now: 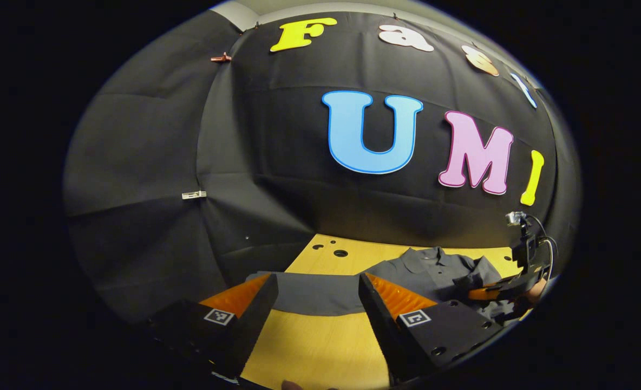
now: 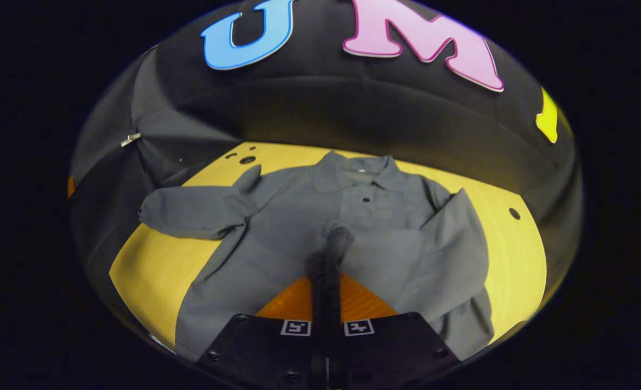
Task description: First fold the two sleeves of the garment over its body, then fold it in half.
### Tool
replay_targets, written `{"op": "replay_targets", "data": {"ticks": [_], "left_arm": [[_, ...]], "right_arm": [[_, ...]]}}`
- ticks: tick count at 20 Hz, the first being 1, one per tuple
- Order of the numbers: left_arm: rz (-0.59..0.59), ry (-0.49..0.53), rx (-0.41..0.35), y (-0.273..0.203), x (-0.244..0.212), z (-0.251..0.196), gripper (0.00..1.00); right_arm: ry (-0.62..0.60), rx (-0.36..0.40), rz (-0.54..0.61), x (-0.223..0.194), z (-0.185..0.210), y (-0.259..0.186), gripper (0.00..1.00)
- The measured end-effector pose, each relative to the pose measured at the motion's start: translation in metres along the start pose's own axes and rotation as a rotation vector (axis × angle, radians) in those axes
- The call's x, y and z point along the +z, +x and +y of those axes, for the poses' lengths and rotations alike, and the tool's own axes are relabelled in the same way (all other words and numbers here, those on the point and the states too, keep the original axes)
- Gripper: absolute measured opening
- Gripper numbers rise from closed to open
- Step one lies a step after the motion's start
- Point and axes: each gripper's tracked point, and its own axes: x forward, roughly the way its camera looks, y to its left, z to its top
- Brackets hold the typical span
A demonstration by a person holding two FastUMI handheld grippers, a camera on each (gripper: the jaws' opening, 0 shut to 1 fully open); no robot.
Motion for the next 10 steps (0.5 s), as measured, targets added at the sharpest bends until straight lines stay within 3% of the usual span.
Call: {"op": "replay_targets", "data": {"ticks": [10], "left_arm": [[0.051, -0.010, -0.001, 0.038, -0.034, 0.036, 0.95]], "right_arm": [[0.002, -0.014, 0.106, -0.035, 0.014, 0.024, 0.16]]}}
